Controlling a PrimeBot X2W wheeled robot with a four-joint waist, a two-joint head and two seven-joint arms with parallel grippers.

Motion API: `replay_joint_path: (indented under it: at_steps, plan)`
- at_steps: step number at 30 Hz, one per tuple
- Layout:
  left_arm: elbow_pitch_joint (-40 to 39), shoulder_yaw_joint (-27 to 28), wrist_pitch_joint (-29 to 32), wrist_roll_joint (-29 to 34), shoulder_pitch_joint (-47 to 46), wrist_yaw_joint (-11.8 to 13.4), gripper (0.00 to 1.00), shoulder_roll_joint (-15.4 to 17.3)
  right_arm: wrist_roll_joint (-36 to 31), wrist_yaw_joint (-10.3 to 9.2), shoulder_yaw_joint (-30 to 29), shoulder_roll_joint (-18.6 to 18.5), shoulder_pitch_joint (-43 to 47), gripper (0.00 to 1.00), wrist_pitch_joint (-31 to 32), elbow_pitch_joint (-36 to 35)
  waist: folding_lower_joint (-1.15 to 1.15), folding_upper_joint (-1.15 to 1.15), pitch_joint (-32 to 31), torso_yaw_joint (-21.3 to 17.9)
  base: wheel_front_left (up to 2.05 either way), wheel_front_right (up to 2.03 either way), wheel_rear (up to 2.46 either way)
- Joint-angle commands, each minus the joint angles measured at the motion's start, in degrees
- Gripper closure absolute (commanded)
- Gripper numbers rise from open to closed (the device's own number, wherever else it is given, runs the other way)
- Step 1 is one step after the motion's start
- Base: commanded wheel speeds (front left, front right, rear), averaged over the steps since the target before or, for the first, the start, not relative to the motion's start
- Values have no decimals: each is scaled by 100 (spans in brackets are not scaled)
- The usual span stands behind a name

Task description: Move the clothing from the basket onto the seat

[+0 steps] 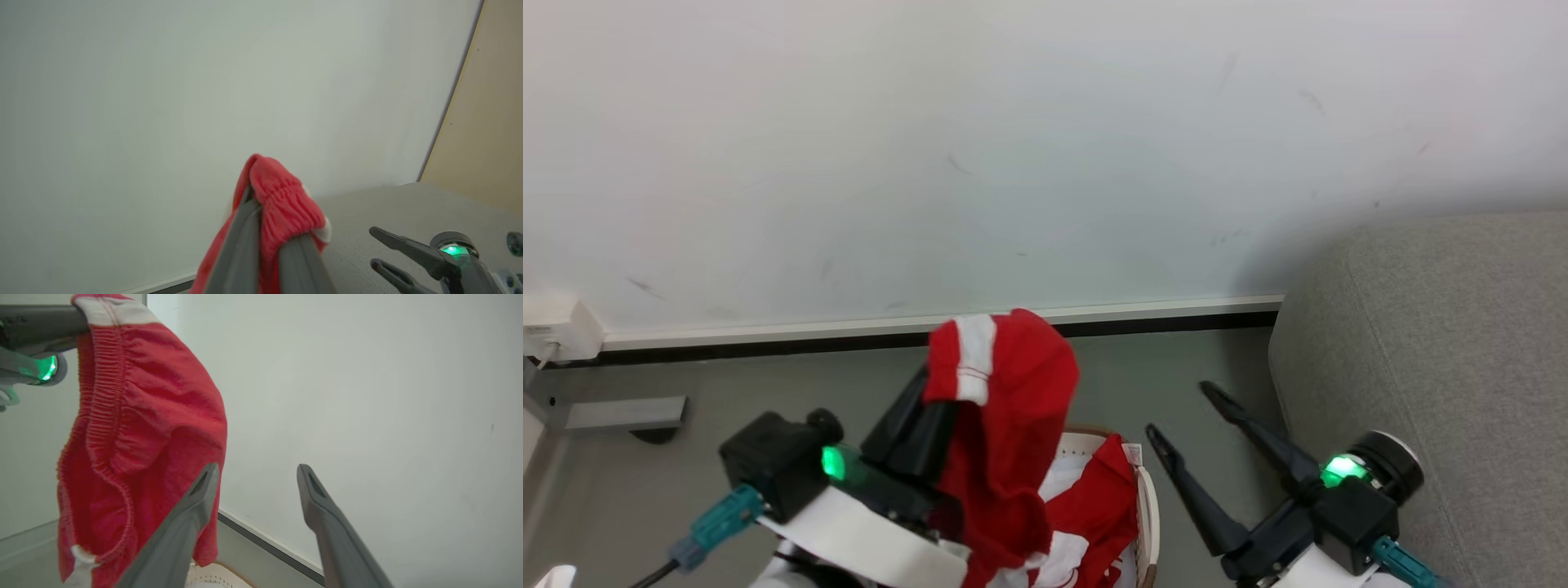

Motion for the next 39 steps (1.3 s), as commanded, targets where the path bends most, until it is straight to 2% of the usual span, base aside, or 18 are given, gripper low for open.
replay_joint_path:
  at_steps: [1,8,18,26,33,34,35,36,39]
  plan:
    - [-102,-103,61,-107,53,-92,100,25,251,-14,285,-139,-219,0,-21,-35,0,0,7,15,0,0,0]
    - [-119,-578,105,-209,16,-321,100,177,1066,-14,1698,-680,-1126,0,65,-73,0,0,-15,43,0,0,0]
    - [-27,-1143,89,-378,17,-428,100,421,1724,-14,2672,-1172,-1897,0,671,-229,0,0,-66,46,0,0,0]
    - [-97,-1504,108,-818,-55,-462,100,501,2118,-14,2870,-1155,-2020,0,688,-21,0,0,-72,36,0,0,0]
    - [-146,-1794,66,-1307,-137,-467,100,642,2582,-14,3370,-1006,-2199,0,587,166,0,0,-72,33,0,0,0]
    - [-140,-1807,59,-1323,-157,-468,100,667,2643,-14,3468,-1009,-2238,33,583,178,0,0,-73,37,0,0,0]
    - [-131,-1818,54,-1345,-182,-466,100,688,2736,-14,3546,-1001,-2273,81,548,179,0,0,-74,42,0,0,0]
    - [-121,-1831,35,-1373,-200,-464,100,699,2812,-14,3621,-1003,-2312,100,513,179,0,0,-76,45,0,0,0]
    - [-85,-1852,7,-1427,-214,-464,100,733,2971,-14,3769,-1032,-2434,100,394,224,0,0,-78,42,0,0,0]
